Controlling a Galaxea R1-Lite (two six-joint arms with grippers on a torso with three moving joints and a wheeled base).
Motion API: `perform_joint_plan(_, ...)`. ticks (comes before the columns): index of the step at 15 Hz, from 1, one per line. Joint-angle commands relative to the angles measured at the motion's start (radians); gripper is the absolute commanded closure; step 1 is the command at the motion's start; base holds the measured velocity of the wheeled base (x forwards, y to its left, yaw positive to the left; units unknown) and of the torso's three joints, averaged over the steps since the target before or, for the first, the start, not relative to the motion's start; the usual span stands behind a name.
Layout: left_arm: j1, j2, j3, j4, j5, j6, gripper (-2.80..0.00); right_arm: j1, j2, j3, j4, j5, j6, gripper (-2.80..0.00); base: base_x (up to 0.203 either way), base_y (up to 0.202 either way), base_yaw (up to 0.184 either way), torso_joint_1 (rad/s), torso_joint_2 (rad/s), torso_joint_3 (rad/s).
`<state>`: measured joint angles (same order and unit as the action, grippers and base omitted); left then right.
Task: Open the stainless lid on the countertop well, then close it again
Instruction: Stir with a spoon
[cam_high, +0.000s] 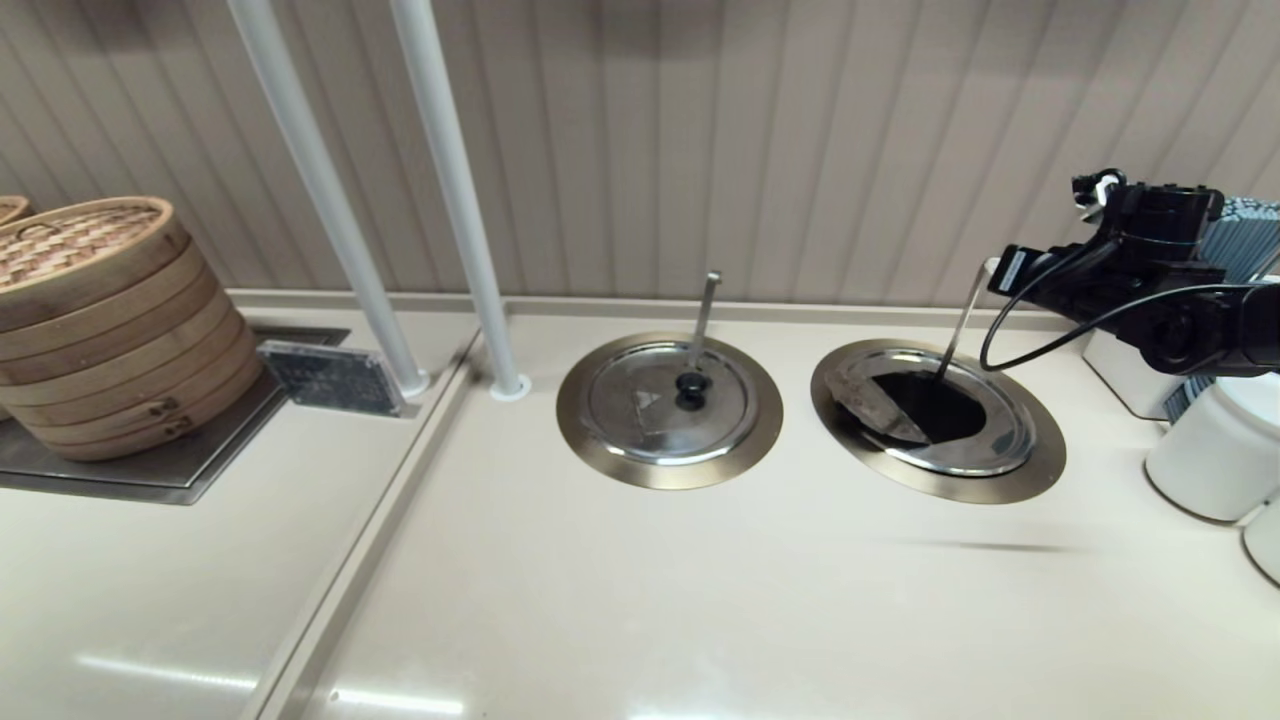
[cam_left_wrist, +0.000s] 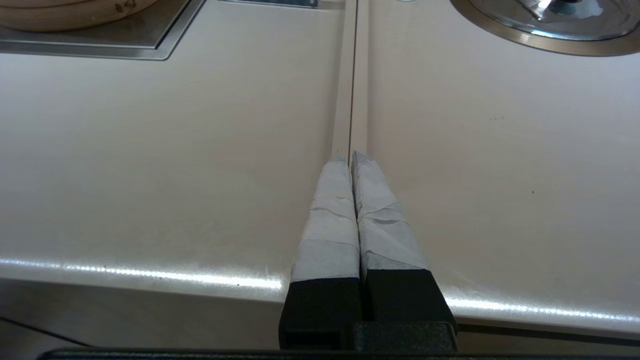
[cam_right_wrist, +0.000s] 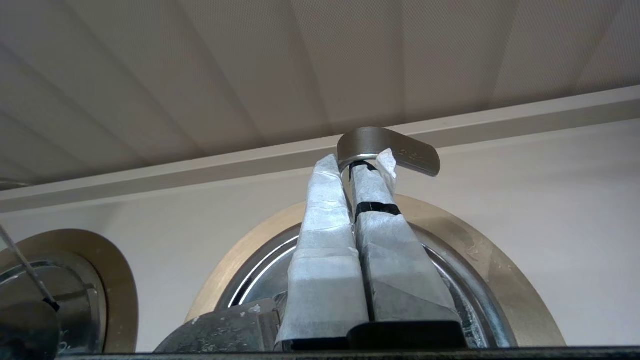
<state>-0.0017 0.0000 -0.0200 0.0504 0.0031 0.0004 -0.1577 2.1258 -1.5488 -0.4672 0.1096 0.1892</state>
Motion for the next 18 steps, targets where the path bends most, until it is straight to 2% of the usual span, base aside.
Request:
perform_joint_plan(1, 0.0, 0.0, 0.0, 0.0, 0.0, 0.0, 0.0, 0.002, 0.033, 0.004, -0.004, 0.0, -0.014, 0.0, 0.0, 0.0, 0.0, 0.0, 0.0, 0.0)
perform_joint_plan(10, 0.0, 0.0, 0.0, 0.0, 0.0, 0.0, 0.0, -0.01, 0.21, -0.104, -0.011, -0.011, -0.027, 0.0, 0.0, 0.0, 0.0, 0.0, 0.0, 0.0)
perform_joint_plan(18, 0.0, 0.0, 0.0, 0.0, 0.0, 0.0, 0.0, -0.023, 0.221, -0.117, -0.036, -0.025, -0.027, 0.0, 0.0, 0.0, 0.0, 0.0, 0.0, 0.0)
